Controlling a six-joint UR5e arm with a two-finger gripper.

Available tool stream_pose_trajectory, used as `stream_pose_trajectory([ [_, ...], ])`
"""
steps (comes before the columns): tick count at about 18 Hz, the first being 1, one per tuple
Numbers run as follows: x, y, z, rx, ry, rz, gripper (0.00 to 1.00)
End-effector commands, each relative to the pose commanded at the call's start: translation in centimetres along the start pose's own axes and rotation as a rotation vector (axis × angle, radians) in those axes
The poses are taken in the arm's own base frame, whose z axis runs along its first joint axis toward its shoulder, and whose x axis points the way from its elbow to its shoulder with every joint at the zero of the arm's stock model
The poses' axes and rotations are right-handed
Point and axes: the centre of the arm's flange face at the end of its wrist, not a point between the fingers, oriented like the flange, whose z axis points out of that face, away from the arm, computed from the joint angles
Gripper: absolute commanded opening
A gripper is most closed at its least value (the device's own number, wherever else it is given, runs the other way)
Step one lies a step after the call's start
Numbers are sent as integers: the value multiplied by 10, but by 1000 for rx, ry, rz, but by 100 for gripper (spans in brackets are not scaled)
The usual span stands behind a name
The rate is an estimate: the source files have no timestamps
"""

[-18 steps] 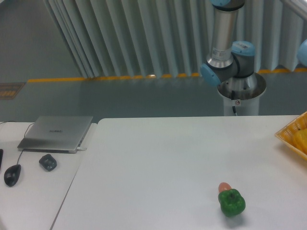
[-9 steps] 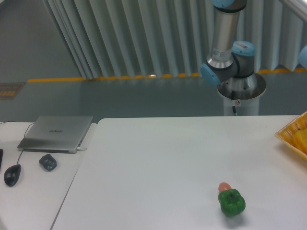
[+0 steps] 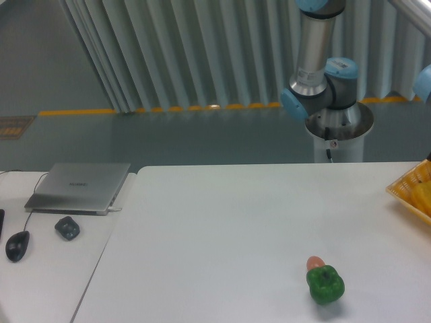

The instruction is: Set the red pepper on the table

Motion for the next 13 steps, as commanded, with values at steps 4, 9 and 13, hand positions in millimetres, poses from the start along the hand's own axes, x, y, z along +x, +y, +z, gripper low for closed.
stream_pose_trajectory([
  [4, -1, -2, 7, -5, 11, 3, 100],
  [9, -1, -4, 17, -12, 32, 8, 100],
  [13, -5, -2, 24, -66, 30, 15, 100],
])
